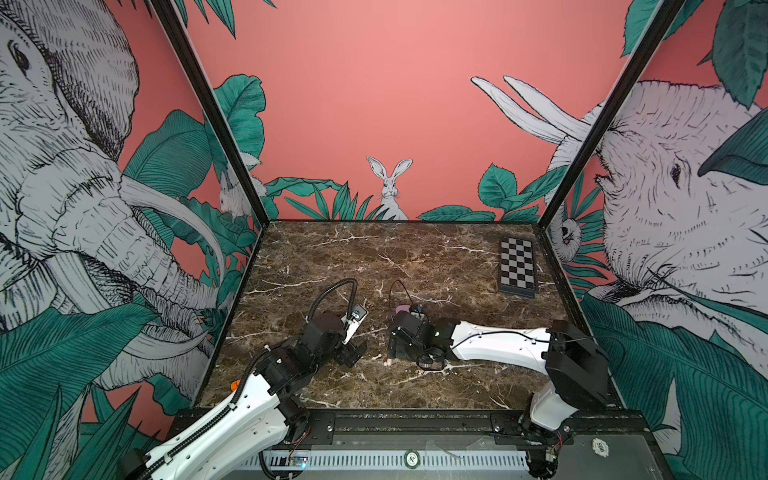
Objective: Insert the wireless bluetooth earbuds into the charging case
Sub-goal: 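Move the open right gripper down over the loose pink earbud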
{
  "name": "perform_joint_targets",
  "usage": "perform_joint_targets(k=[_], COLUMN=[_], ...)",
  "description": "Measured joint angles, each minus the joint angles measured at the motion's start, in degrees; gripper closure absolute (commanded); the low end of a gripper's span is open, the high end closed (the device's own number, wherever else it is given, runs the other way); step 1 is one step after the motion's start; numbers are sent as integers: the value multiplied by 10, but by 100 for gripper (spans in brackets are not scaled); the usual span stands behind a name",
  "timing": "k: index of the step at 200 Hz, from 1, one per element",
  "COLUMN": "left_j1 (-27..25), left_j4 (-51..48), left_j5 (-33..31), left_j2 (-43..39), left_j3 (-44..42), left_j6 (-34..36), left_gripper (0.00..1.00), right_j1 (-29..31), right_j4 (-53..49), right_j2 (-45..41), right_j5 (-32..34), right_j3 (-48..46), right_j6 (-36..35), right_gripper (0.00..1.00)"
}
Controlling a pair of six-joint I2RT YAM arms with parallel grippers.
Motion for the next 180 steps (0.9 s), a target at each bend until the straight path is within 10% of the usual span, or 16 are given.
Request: perform_joint_targets(k=[180], left_j1=[0], left_j4=[0], left_j5=[-5], left_j2=[1], left_j3=[0], left_j6=[5], left_gripper=[1], right_j1=[0], right_j4=[18], right_j2=[66], right_j5=[-74], right_j3=[33], right_j6=[-25], right_gripper=[55])
